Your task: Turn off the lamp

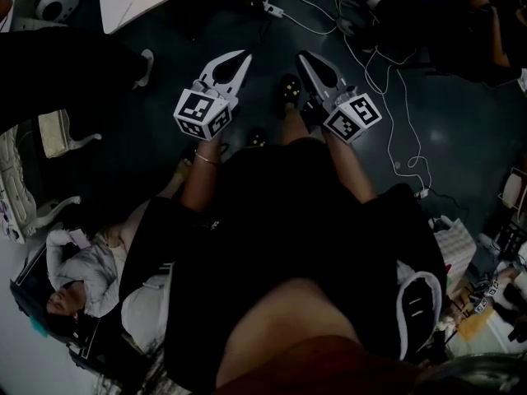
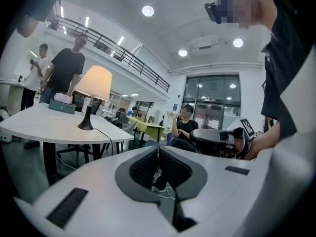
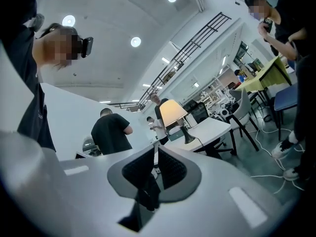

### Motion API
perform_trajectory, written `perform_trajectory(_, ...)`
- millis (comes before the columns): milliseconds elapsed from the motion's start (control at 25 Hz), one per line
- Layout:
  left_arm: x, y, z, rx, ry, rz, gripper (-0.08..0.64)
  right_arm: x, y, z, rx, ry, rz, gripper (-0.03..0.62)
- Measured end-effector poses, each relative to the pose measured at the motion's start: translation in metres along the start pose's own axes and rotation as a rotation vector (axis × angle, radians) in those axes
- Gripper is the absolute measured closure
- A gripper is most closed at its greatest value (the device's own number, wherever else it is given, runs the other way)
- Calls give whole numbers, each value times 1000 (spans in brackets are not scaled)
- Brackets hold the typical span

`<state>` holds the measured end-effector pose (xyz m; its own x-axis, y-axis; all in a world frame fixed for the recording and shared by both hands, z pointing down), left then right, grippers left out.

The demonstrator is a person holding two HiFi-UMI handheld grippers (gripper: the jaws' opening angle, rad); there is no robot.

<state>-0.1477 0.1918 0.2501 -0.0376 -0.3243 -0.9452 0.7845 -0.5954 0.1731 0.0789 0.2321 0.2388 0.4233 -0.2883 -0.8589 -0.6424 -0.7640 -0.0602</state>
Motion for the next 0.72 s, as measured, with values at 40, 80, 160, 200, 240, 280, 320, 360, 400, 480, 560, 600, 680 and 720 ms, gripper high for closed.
perform_trajectory(40,1,4,3,8,-3,-1,552,1,4,-6,5,6,7,591)
perform_trajectory(80,1,9,6,14,-8,-1,552,2,7,-12,7,14,14,591)
perform_trajectory(160,1,21,10,23,-21,3,552,5,13,-27,6,28,25,591)
perform_trajectory(200,1,27,12,26,-28,6,552,7,15,-35,6,31,29,591)
perform_trajectory(240,0,34,15,28,-33,11,552,10,18,-42,7,32,31,591)
perform_trajectory(280,0,40,17,30,-36,17,552,12,21,-48,8,32,31,591)
perform_trajectory(320,-1,46,20,30,-35,24,552,14,24,-55,9,32,31,591)
perform_trajectory(360,-1,51,22,31,-31,31,552,16,27,-61,10,32,31,591)
perform_trajectory(400,0,57,25,31,-28,35,552,18,30,-67,10,33,32,591)
perform_trajectory(480,1,69,30,34,-28,36,552,21,35,-78,15,34,37,591)
perform_trajectory(560,3,80,35,42,-31,34,552,24,40,-88,21,35,43,589)
perform_trajectory(600,3,86,38,45,-31,37,552,26,42,-94,23,36,45,589)
perform_trajectory(680,4,97,43,47,-24,52,552,28,46,-105,27,39,50,589)
perform_trajectory(720,4,101,45,49,-21,58,552,29,49,-110,29,43,52,589)
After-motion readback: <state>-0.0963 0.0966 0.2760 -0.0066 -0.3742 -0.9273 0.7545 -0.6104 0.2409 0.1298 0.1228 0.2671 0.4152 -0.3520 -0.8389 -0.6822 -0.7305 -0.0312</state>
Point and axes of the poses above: the fingertips, and each gripper's own axes: y forward along the fingers, z to its left, x out of its top, the point moved 9 cm from there along -y, backward along the fingers, and after that the axes turned 1 degree about z, right-handed, at the moved point
